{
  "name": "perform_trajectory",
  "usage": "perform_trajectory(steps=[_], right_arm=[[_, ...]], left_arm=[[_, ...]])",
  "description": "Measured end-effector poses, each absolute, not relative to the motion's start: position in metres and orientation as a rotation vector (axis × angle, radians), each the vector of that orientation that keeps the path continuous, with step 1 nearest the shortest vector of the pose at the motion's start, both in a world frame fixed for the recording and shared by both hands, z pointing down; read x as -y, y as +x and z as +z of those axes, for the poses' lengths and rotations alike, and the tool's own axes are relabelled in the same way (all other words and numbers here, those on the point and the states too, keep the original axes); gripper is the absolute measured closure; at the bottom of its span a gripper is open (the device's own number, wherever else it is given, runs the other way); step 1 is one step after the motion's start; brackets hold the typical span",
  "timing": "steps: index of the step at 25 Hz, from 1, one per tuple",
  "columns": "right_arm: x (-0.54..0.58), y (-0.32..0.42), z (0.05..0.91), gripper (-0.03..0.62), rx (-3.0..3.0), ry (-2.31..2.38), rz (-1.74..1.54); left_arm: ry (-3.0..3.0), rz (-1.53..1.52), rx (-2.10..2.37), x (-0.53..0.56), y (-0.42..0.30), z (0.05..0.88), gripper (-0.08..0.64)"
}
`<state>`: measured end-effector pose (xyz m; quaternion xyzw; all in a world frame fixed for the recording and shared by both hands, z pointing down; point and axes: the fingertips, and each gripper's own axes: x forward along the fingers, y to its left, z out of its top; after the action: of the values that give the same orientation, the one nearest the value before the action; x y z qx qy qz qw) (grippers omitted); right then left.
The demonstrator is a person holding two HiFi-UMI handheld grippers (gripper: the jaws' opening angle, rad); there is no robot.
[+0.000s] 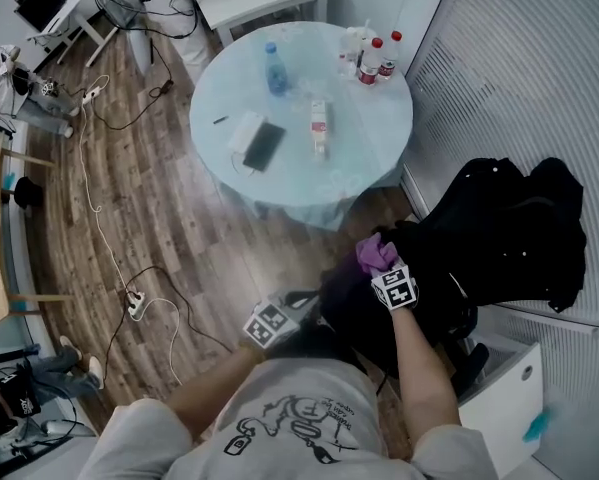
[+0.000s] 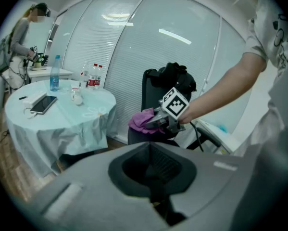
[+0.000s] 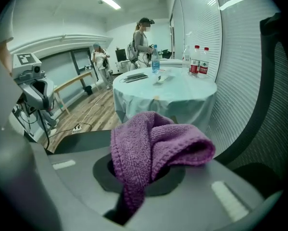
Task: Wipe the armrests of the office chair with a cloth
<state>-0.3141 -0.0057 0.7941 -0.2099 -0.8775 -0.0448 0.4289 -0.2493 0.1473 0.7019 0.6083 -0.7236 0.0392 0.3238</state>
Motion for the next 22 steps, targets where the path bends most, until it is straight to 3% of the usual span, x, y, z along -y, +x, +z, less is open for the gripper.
perform_trajectory(steps=[13, 22], right_arm=[[0.021, -0.319, 0.794, 0.563, 2.169, -0.473, -0.124], [-0.028, -0.291, 0.786, 0.563, 2.196, -0.556, -0.145]], left_arm=[[1.586, 0.103, 1.903, -0.142, -0.248, 0.702, 0.560], [1.592, 0.117, 1.910, -0.145, -0.251, 0.698, 0.560]])
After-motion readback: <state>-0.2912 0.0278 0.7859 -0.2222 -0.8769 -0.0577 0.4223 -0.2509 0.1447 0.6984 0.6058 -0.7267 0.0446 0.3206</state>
